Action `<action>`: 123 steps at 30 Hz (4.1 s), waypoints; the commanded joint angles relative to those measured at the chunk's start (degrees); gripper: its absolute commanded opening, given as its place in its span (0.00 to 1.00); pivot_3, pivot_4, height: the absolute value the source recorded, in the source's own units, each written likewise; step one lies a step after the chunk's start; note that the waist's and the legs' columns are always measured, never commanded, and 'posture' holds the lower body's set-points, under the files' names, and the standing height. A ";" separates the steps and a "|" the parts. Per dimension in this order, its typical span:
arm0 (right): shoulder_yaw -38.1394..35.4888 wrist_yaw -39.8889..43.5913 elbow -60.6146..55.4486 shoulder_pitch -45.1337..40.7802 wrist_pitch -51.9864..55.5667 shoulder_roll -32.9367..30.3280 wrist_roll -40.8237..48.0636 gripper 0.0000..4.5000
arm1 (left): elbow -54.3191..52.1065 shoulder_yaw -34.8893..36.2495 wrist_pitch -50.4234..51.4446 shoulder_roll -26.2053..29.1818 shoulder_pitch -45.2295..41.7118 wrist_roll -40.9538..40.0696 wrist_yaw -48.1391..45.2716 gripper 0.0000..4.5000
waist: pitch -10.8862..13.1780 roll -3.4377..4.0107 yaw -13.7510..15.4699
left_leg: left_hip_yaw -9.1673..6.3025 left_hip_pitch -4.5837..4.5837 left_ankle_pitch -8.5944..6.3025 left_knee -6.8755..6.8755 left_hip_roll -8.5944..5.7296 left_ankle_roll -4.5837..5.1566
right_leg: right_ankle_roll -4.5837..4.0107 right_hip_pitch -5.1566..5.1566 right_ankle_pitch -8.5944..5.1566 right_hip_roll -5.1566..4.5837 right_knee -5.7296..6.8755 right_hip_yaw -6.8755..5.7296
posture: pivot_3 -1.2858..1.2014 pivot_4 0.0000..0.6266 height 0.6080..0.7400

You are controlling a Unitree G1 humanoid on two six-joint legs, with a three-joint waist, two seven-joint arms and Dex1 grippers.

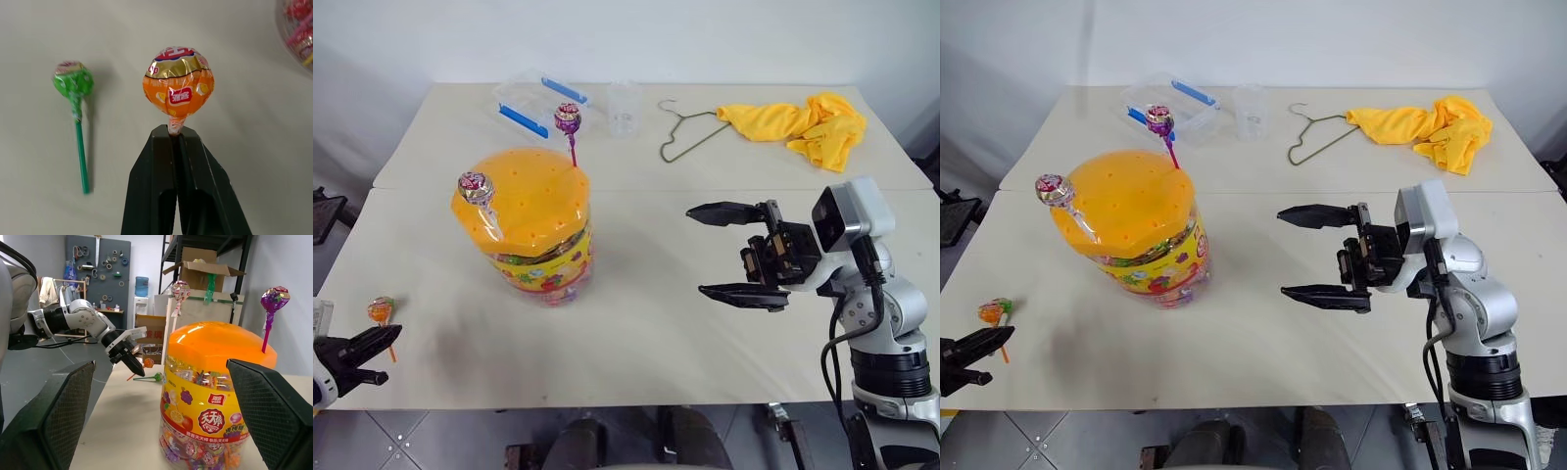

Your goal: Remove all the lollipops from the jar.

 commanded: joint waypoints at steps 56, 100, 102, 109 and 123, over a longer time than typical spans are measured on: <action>-2.65 -15.36 20.65 -28.66 1.96 20.43 -4.86 0.01 | 7.06 7.49 -26.20 4.54 -11.60 -25.34 -27.49 1.00 | 0.03 0.09 -2.76 | -0.14 0.01 -0.05 0.00 -0.04 -0.09 | -0.19 -0.21 -0.11 0.07 0.52 -0.17 | 0.52 0.24 1.00; 12.25 -5.47 8.18 -25.05 8.31 8.51 -8.34 0.86 | 8.07 7.10 -36.39 -4.01 0.97 -19.53 -32.13 1.00 | 0.25 0.57 -0.86 | 0.32 0.00 -0.22 0.11 0.55 -0.30 | -0.20 -0.13 -0.10 0.32 0.03 -0.31 | 0.52 0.24 1.00; 15.61 -9.00 9.14 -28.26 9.92 12.85 -10.67 0.86 | 7.95 7.04 -36.35 -3.72 0.58 -20.02 -32.10 1.00 | 0.20 0.49 -0.53 | 0.22 -0.02 -0.21 0.15 0.47 -0.26 | -0.21 -0.11 -0.10 0.24 0.05 -0.38 | 0.52 0.24 1.00; 23.44 -15.12 13.03 -35.98 12.81 23.18 -16.98 0.86 | 6.72 5.89 -36.39 -3.23 -0.66 -20.38 -31.74 1.00 | 0.16 0.43 -0.94 | 0.12 -0.03 -0.21 0.20 0.31 -0.20 | -0.24 -0.17 -0.11 0.14 0.32 -0.45 | 0.52 0.24 1.00; 25.42 -19.70 17.73 -39.46 11.26 30.88 -24.26 0.52 | 7.35 4.92 -36.11 -2.46 -2.10 -20.41 -31.74 1.00 | 0.14 0.39 -3.07 | 0.11 0.04 -0.21 0.14 0.28 -0.22 | -0.30 -0.25 -0.15 0.16 0.60 -0.50 | 0.52 0.24 1.00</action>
